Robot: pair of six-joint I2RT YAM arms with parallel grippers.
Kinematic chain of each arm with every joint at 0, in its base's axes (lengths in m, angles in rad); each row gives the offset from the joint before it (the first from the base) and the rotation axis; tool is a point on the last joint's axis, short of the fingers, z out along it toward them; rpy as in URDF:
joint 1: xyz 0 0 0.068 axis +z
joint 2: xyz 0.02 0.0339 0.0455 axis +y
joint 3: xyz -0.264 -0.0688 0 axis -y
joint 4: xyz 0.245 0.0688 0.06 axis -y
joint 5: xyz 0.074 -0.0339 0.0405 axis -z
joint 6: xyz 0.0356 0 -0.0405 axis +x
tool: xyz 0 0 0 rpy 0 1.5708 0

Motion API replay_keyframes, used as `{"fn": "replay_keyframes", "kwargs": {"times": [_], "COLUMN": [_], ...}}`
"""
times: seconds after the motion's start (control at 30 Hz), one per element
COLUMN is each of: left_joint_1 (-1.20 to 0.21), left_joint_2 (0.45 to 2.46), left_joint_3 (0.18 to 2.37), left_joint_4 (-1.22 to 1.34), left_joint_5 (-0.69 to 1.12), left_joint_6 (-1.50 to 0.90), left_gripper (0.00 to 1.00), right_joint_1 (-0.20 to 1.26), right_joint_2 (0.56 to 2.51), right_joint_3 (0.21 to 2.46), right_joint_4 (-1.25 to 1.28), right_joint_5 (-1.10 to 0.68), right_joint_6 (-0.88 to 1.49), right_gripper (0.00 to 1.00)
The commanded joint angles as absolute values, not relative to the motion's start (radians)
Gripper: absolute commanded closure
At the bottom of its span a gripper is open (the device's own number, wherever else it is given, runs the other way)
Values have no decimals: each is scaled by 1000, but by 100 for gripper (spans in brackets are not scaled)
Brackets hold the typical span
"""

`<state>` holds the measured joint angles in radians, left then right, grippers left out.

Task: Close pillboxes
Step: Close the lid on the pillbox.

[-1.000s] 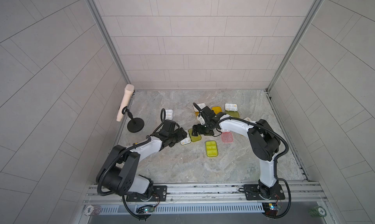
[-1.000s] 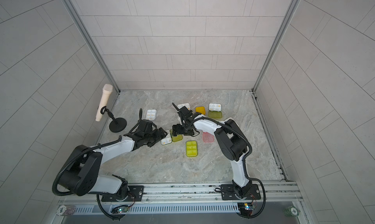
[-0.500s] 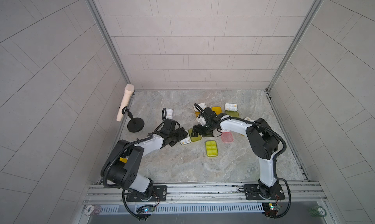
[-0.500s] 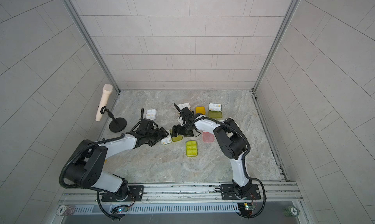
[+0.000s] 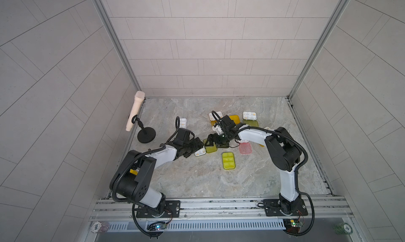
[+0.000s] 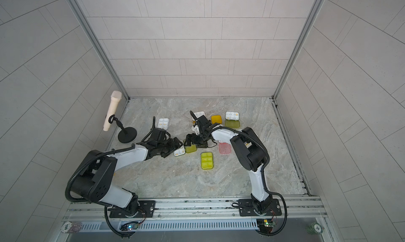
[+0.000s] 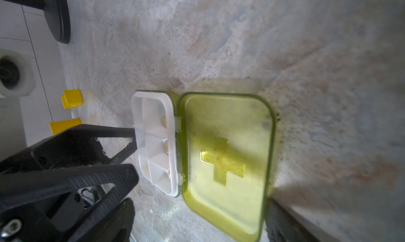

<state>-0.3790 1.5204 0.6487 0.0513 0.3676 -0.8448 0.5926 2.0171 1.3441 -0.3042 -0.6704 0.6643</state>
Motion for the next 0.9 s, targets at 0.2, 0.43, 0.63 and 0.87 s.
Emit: {"fn": "replay_keyframes", "kwargs": {"times": [0.2,0.43,0.63,0.87], "left_joint_1": [-378,-377,-377,-377], "left_joint_2": [1527,1521,1516,1511], "left_joint_3": [658,667,671,673], "left_joint_4": [77,45,22,21], "left_joint_5": [391,390,391,396], "left_joint_6": [-845,-828,-816,-816], "left_gripper": [14,14,14,15], "right_joint_1": [593,591,591,595], "right_joint_2": [1990,2009,2018,1975], "right_joint_3": [1319,1333,1325,1328], "right_joint_4": [-250,-333,-332,-316], "right_joint_5": [-724,-650,-645,-671], "right_joint_6": [703,661,657,667], "right_gripper": [7,7,7,8]}}
